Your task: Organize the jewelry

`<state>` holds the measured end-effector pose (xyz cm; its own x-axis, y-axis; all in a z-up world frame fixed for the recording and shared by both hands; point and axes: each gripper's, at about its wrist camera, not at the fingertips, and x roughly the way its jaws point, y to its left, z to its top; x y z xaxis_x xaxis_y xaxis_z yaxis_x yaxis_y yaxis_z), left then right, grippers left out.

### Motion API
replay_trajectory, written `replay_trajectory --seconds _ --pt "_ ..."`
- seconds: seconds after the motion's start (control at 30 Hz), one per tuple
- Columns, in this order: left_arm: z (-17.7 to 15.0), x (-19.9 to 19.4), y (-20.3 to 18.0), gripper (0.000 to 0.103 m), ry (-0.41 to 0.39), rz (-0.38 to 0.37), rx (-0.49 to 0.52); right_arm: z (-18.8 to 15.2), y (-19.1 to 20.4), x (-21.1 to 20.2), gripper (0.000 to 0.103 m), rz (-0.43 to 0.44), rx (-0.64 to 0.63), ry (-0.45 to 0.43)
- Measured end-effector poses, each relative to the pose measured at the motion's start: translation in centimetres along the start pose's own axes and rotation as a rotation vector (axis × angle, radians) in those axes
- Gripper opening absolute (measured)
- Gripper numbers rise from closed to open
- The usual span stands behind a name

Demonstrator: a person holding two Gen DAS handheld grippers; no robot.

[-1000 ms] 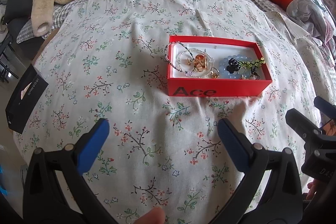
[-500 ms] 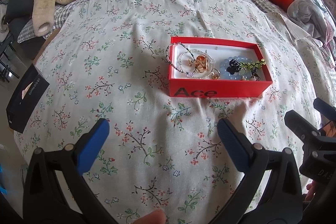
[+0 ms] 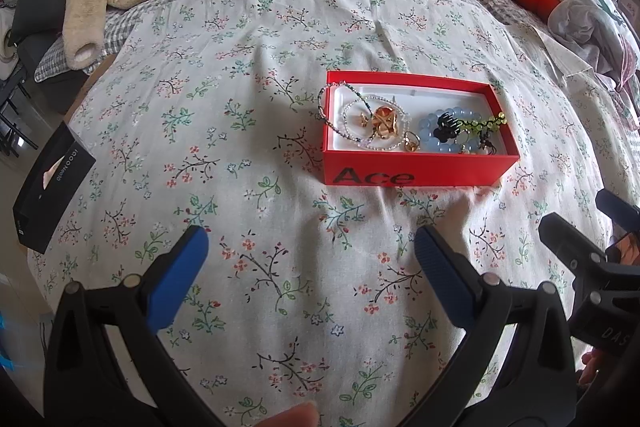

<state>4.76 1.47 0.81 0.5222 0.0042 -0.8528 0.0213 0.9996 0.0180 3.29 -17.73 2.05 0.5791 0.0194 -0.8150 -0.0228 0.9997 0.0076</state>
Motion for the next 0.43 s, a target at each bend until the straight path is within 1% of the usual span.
replay_trajectory --seconds 0.43 --pt "-0.15 0.02 -0.07 0.102 0.006 0.003 0.014 -0.05 0.06 0.06 0.103 0.0 0.005 0.004"
